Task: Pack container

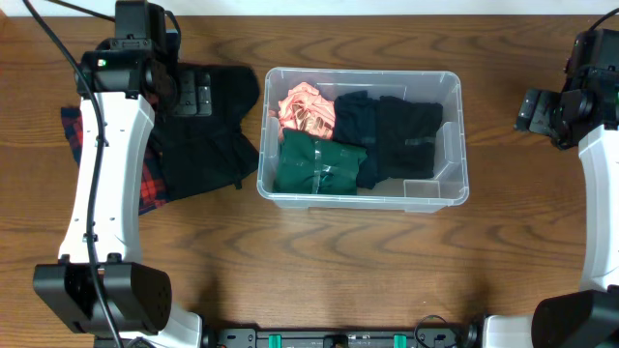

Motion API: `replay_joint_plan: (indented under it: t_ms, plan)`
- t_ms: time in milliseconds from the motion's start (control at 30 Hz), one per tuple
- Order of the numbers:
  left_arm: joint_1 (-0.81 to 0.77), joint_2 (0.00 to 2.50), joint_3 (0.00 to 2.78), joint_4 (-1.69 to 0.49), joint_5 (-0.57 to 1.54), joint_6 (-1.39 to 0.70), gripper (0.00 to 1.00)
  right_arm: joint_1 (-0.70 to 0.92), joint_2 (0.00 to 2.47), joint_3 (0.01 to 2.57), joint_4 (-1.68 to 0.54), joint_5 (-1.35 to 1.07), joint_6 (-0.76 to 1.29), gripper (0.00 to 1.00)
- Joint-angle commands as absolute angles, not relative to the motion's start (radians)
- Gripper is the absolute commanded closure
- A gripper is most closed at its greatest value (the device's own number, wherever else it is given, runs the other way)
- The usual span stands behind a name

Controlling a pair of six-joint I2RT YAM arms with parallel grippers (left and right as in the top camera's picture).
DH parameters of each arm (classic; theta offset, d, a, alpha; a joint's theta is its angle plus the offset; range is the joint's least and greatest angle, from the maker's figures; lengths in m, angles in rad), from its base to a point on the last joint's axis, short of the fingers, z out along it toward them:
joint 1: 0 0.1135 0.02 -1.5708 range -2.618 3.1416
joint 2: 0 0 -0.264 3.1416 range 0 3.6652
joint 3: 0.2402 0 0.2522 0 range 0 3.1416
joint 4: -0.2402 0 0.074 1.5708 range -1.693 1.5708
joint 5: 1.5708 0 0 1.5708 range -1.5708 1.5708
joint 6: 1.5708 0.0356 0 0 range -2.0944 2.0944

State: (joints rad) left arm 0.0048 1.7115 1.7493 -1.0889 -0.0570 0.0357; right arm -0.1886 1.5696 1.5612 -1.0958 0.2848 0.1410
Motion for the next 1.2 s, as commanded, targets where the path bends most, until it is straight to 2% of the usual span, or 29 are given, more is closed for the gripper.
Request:
replay_joint_plan:
  t_ms: [0,400,600,833,1033,1167]
  plan:
    - [0.006,1.715,1.768,-1.063,-0.094,0.067,0.02,-0.195,1.560,1.556,-1.096,0.295,0.141,0.01]
    - [0.029,1.715,1.768,-0.977,-0.139,0.025,0.02,-0.195,1.560,1.556,-1.096,0.295,0.141,0.01]
    - [0.227,1.718,1.766,-0.982,-0.133,-0.117,0.02,-0.195,1.560,1.556,-1.096,0.295,0.141,0.01]
    - [0.478,1.723,1.726,-0.964,-0.051,-0.062,0.02,-0.195,1.560,1.556,-1.096,0.295,0.141,0.01]
    - [0.574,1.780,1.665,-0.902,0.080,0.015,0.02,-0.195,1.560,1.556,-1.096,0.295,0.141,0.01]
    - [0.598,1.866,1.658,-0.881,0.096,0.015,0.02,-0.195,1.560,1.556,-1.096,0.295,0.141,0.01]
